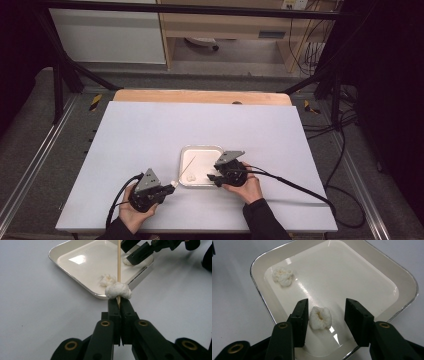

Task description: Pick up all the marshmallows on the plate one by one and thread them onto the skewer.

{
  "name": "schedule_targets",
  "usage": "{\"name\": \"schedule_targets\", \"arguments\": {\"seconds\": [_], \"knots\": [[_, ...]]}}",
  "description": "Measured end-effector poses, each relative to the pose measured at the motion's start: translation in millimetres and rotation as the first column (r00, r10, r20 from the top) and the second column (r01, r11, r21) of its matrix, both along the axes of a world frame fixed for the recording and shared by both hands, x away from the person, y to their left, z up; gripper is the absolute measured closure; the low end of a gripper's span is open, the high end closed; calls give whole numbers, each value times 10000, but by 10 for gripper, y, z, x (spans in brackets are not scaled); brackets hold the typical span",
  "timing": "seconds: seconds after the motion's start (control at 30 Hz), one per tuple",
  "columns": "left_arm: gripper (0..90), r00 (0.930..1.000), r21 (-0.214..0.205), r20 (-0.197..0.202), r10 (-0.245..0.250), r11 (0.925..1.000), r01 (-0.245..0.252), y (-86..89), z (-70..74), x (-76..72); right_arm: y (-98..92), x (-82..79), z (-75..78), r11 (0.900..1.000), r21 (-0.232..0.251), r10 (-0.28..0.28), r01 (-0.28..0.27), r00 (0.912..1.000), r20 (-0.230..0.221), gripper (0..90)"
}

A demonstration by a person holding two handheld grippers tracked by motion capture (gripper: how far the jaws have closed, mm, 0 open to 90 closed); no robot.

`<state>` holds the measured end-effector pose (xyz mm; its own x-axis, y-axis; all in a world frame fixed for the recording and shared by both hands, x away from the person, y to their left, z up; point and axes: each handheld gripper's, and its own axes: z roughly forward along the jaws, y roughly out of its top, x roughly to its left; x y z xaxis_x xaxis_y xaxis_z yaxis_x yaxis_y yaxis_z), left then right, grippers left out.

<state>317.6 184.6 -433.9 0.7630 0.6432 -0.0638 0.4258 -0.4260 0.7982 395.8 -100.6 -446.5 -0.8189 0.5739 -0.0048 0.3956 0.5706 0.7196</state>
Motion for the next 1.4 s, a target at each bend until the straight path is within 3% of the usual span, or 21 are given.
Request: {"name": "schedule_targets", "arguments": {"seconds": [0.37, 0.63, 0.87, 0.97, 1.0, 1.1, 1.4], "knots": [[886, 10000, -16, -33, -27, 10000, 27, -7, -3, -3, 21, -21, -36, 9997, 50, 222, -222, 9998, 23, 681], [886, 10000, -25, -49, -45, 10000, 45, -10, -4, -7, -4, -16, 14, 9998, 175, 44, -42, 9999, -99, 704], [886, 9999, -18, -47, -99, 9999, 99, -19, -5, -10, -56, -33, 156, 9963, 860, 47, -27, 9997, -227, 708], [886, 9999, -47, -16, -136, 9999, 136, -26, -1, -17, -117, -57, 305, 9885, 1513, 52, -21, 9998, -199, 709], [886, 9999, -47, -16, -136, 9999, 136, -26, -1, -17, -117, -57, 305, 9885, 1513, 52, -21, 9998, -199, 709], [886, 9998, -33, 6, -181, 9998, 181, -34, 2, -21, -183, -81, 447, 9760, 2180, 66, -29, 9999, -159, 709], [886, 9997, -31, 42, -249, 9997, 249, -51, 6, -33, -273, -106, 629, 9507, 3101, -16, 93, 9997, -251, 713]]}}
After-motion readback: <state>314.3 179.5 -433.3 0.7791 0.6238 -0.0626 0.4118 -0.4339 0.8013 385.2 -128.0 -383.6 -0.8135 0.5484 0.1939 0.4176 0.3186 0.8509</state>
